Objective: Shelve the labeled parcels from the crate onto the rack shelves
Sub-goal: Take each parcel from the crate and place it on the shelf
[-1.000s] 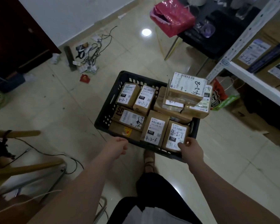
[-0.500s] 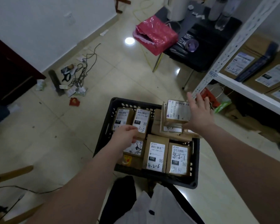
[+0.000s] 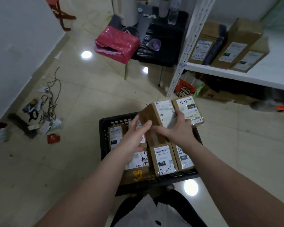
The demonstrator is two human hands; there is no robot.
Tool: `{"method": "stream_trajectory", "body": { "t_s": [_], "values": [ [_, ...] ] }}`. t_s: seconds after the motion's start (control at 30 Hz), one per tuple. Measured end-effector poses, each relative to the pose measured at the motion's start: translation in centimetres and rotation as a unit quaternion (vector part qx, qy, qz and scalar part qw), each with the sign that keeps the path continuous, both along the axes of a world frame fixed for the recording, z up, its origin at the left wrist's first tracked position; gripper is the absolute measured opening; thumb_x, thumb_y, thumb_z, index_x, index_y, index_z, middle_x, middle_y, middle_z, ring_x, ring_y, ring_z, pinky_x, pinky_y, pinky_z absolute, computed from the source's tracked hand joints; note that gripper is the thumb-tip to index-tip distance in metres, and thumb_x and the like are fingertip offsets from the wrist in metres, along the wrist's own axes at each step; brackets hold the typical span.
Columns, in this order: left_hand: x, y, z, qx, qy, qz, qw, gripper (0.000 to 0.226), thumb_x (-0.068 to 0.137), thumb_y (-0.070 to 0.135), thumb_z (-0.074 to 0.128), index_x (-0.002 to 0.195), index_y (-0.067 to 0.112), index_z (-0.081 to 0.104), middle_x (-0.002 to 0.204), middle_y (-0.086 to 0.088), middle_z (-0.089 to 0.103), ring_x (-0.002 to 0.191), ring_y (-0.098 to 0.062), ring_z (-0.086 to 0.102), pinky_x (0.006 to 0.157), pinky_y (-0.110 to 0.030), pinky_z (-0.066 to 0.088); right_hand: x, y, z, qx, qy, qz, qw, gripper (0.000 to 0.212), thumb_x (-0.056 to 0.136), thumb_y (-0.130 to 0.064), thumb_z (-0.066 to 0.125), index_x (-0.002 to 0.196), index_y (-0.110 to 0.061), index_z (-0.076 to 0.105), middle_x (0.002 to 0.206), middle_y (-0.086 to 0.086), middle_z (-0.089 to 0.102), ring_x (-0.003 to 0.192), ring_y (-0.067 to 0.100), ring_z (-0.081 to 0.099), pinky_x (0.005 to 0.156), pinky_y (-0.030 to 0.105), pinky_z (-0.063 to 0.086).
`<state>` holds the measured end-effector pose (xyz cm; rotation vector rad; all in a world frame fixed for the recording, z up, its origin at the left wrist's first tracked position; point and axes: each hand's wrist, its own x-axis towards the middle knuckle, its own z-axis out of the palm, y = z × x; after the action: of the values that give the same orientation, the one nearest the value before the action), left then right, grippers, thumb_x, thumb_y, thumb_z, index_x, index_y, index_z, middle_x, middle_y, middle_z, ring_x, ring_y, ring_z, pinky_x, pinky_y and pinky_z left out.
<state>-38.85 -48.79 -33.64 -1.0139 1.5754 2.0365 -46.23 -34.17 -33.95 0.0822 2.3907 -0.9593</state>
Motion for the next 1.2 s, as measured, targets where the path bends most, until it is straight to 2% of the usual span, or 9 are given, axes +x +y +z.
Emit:
{"method": "stream_trajectory", "body": {
  "t_s": [0.1,0.23,0.33,0.43,0.6,0.8,0.9,1.0,1.2],
  "values": [
    [-0.3,-0.2,0.9,0.056,0.041,0.013,0.997,0.092,0.057,0.072,0.072,0.138,0.058,0.029,0.133,0.008,0.056,0.117,-0.024,0.057,0.096,-0.056,0.046,2.9,-1.3,1.2,-0.139,-0.014,-0.049,0.989,0.103,0.058,-0.076,0.074,0.138,-0.022,0.039,0.132,0.001,0.052,0.121,0.017,0.052,0.097,0.042,0.051],
    [0.1,-1.3,2.1,0.102,0.045,0.052,0.992,0.077,0.066,0.054,0.067,0.138,0.039,0.044,0.114,0.0,0.071,0.105,-0.025,0.066,0.09,-0.048,0.051,4.2,-1.2,3.7,-0.285,-0.1,-0.159,0.94,0.047,0.097,-0.063,0.031,0.125,-0.03,0.052,0.102,0.005,0.073,0.087,0.016,0.071,0.062,0.025,0.051],
    [0.5,-1.7,3.4,0.137,0.073,0.029,0.987,0.063,0.071,0.049,0.063,0.131,0.029,0.054,0.113,-0.004,0.071,0.107,-0.026,0.066,0.094,-0.049,0.048,4.8,-0.4,4.5,-0.318,-0.094,-0.204,0.921,0.055,0.096,-0.068,0.018,0.107,-0.034,0.06,0.093,0.01,0.073,0.09,0.025,0.071,0.084,0.044,0.055],
    [0.5,-1.5,4.4,0.138,0.104,-0.018,0.985,0.059,0.075,0.051,0.057,0.13,0.03,0.054,0.115,-0.003,0.07,0.108,-0.025,0.065,0.098,-0.05,0.046,5.6,-0.2,4.3,-0.334,-0.083,-0.214,0.915,0.072,0.081,-0.085,0.023,0.124,-0.037,0.055,0.115,0.011,0.066,0.113,0.033,0.061,0.105,0.059,0.041],
    [0.0,-0.5,4.7,0.126,0.122,-0.096,0.98,0.062,0.08,0.058,0.051,0.137,0.034,0.047,0.122,-0.001,0.067,0.112,-0.024,0.064,0.096,-0.047,0.047,6.0,1.1,4.3,-0.377,-0.111,-0.187,0.9,0.096,0.069,-0.091,0.04,0.149,-0.039,0.028,0.13,0.003,0.064,0.117,0.027,0.062,0.106,0.056,0.041],
    [-1.4,3.7,6.0,0.125,0.115,-0.156,0.973,0.06,0.08,0.058,0.05,0.132,0.03,0.054,0.118,-0.006,0.069,0.106,-0.025,0.067,0.079,-0.037,0.053,6.2,4.6,5.5,-0.445,-0.116,-0.217,0.861,0.069,0.088,-0.052,0.062,0.147,-0.035,0.03,0.118,0.002,0.071,0.104,0.025,0.07,0.091,0.047,0.056],
    [-2.9,6.4,7.5,0.116,0.122,-0.185,0.968,0.054,0.083,0.057,0.047,0.13,0.032,0.054,0.117,-0.005,0.069,0.105,-0.025,0.067,0.079,-0.038,0.053,5.2,7.2,6.7,-0.454,-0.101,-0.238,0.853,0.058,0.093,-0.046,0.057,0.144,-0.028,0.036,0.112,0.005,0.073,0.095,0.023,0.073,0.068,0.03,0.059],
    [-5.4,9.8,9.6,0.09,0.145,-0.21,0.963,0.061,0.076,0.055,0.055,0.131,0.031,0.053,0.113,-0.005,0.071,0.099,-0.024,0.07,0.071,-0.034,0.056,3.8,10.5,8.1,-0.457,-0.074,-0.247,0.851,0.057,0.092,-0.051,0.053,0.141,-0.024,0.042,0.113,0.008,0.073,0.095,0.025,0.073,0.066,0.029,0.057],
    [-10.7,19.5,13.7,0.025,0.203,-0.275,0.94,0.062,0.072,0.055,0.066,0.129,0.033,0.054,0.111,-0.001,0.072,0.108,-0.026,0.066,0.102,-0.049,0.044,0.2,21.0,11.5,-0.438,-0.009,-0.254,0.862,0.053,0.093,-0.06,0.043,0.136,-0.029,0.05,0.11,-0.001,0.074,0.088,0.013,0.072,0.068,0.027,0.052]
  ]
}}
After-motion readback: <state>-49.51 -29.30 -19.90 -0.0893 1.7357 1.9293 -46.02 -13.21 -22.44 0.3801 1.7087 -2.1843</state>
